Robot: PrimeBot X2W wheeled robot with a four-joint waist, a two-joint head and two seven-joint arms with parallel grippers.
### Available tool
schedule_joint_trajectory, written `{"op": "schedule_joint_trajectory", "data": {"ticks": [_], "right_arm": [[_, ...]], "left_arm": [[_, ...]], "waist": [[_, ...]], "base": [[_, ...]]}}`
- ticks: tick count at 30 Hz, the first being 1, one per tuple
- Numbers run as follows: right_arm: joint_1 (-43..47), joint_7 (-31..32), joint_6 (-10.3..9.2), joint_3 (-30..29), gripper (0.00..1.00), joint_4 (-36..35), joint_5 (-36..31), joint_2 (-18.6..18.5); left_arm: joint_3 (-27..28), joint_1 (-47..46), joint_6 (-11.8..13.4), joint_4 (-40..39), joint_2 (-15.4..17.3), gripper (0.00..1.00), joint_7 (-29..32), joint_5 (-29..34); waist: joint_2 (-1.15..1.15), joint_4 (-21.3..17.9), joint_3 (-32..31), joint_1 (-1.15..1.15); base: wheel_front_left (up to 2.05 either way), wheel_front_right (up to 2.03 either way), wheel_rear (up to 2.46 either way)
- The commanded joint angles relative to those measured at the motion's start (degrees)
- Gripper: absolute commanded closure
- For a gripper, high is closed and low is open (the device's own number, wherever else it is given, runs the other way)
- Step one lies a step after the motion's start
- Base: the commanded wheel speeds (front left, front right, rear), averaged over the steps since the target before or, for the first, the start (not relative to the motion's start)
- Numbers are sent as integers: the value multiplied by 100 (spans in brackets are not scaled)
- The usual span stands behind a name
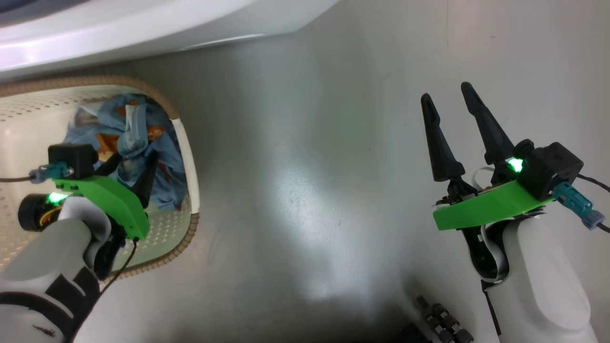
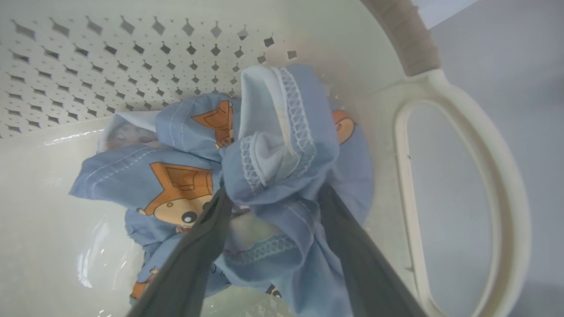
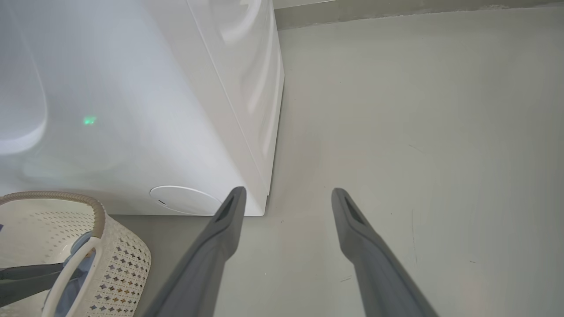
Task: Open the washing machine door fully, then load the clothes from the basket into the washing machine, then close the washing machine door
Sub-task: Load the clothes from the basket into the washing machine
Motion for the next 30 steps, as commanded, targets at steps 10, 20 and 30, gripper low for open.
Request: {"op": "schedule_joint_trajectory", "data": {"ticks": [10,20,30], "right_arm": [[94,-68,9,202,0,-136,-94,64],[136,-68,9,26,0,-101,-91,67],[245,-68,9,-6,0,172,31,-22]], "left_arm": [[-646,-204,-9,-95,400,100,16,-866],[-792,-168,-9,-98,420,100,-31,-1387],[419,413,-9,-269,476,100,-35,-772]], "waist": [[0,-142,6,0],[0,65,-399,0],[0,370,-1250,0]], "base": [[0,0,0],[0,0,0],[0,0,0]]}}
